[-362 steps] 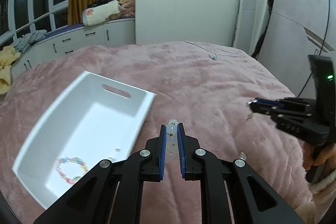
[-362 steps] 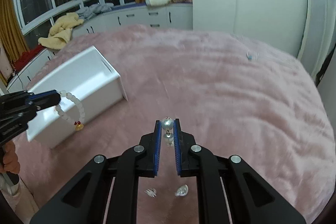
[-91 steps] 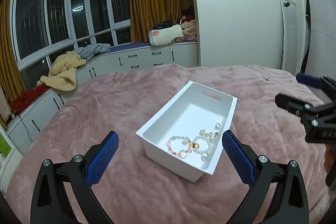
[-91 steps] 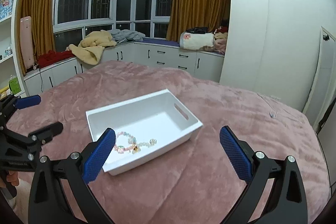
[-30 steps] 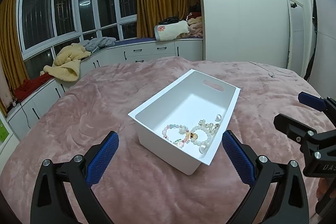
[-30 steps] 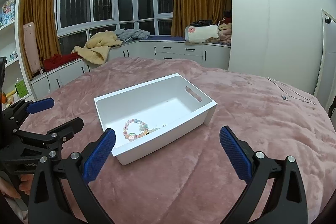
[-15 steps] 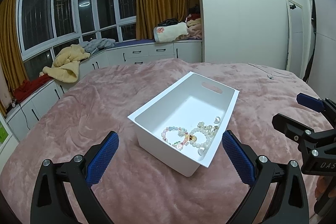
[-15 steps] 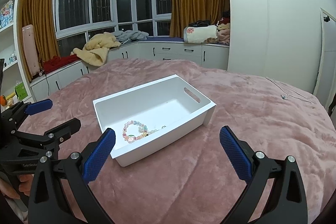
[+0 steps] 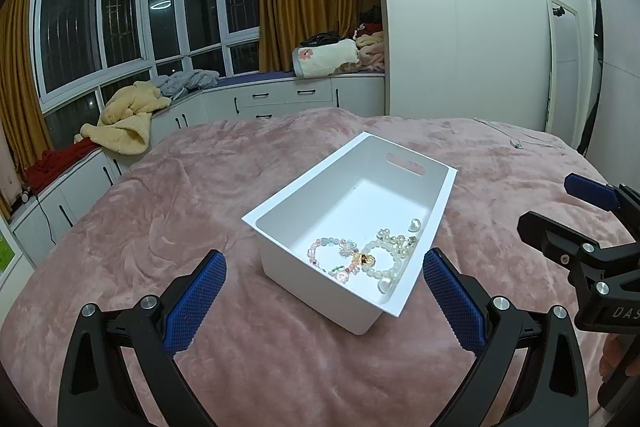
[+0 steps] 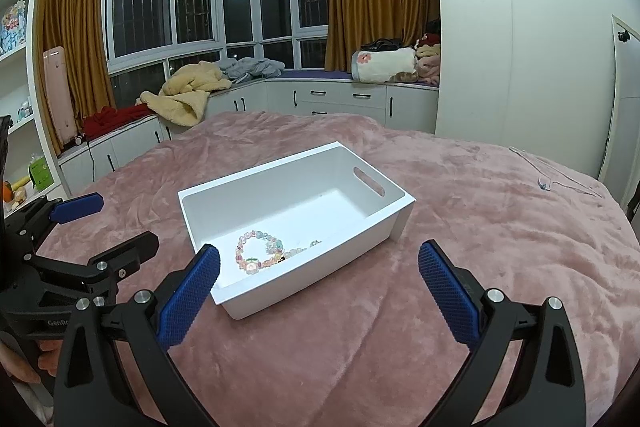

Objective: Organize jewelry

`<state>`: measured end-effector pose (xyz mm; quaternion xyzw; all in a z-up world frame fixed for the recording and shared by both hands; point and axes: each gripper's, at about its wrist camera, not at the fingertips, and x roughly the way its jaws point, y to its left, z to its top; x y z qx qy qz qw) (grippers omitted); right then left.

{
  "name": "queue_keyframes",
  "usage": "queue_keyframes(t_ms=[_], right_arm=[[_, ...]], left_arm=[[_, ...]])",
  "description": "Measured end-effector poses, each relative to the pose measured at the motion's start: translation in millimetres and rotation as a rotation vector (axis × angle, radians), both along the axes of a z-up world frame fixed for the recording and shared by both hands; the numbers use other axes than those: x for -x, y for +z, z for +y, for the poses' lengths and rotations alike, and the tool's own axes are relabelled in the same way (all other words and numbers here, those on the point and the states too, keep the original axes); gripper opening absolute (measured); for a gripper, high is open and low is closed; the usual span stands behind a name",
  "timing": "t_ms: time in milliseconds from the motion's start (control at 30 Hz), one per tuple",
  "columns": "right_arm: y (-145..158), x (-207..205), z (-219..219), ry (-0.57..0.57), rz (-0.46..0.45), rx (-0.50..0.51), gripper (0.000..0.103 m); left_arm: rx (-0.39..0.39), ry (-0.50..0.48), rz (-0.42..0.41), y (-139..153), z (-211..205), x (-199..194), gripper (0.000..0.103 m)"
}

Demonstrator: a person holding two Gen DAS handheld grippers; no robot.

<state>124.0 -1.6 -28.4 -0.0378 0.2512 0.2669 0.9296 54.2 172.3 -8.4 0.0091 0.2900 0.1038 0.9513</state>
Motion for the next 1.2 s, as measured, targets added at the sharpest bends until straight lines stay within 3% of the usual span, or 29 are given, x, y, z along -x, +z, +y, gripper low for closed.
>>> queue_keyframes(t_ms=[567, 833, 1200], right_arm=[[-3.4, -1.9, -0.5, -0.009, -0.004, 0.017, 0.098], [-3.5, -2.7, 1.1, -0.011, -0.002, 0.008, 0.098], [-6.3, -4.9, -1.5, -0.006, -0.005, 0.009, 0.098]], left_arm=[[-0.025, -0.017, -0.014, 2.1, -5.1, -1.4, 0.1], [0.034, -0.053, -0.031, 0.1, -0.2, -2.6, 0.099], [-0.049, -0.009, -0.026, -2.2, -5.3, -7.8, 0.099]])
